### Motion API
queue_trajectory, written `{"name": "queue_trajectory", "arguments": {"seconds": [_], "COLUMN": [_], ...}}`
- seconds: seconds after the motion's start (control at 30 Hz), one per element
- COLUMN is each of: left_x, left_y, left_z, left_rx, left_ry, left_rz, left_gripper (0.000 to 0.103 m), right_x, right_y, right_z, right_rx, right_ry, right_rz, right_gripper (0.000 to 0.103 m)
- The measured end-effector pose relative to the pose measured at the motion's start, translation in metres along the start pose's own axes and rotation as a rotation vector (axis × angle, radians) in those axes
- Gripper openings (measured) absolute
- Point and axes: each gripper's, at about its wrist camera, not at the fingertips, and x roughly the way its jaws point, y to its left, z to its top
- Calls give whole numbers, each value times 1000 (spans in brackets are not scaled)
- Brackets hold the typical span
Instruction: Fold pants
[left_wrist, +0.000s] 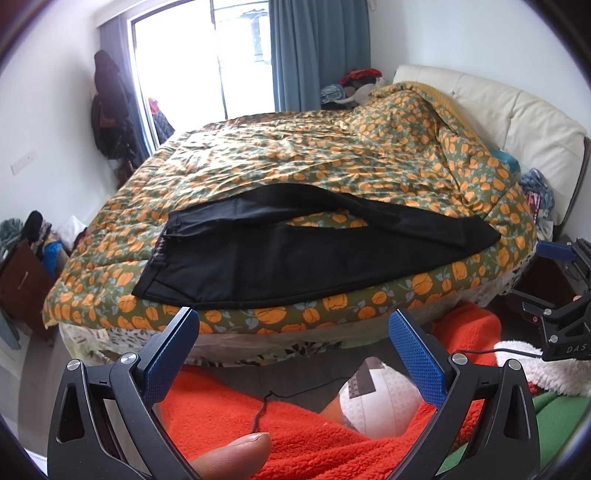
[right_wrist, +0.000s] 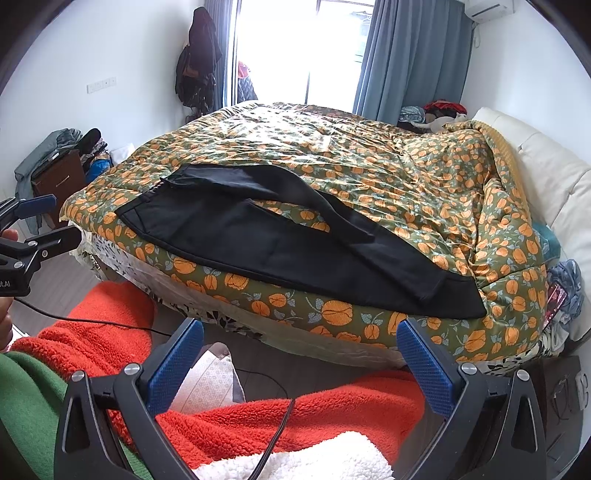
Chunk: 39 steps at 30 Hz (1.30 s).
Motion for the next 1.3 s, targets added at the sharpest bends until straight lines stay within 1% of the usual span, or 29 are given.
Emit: {"name": "queue_trajectory", "arguments": {"seconds": [1.3], "left_x": [4], "left_y": [3], "left_z": [-2], "left_rx": [4], "left_ry": [8], "left_rz": [5], "left_gripper": [102], "right_x": [3], "right_y": [1], "right_z": [-2], "right_rx": [5], "right_ry": [7], "right_rz": [4], "right_gripper": [103]}}
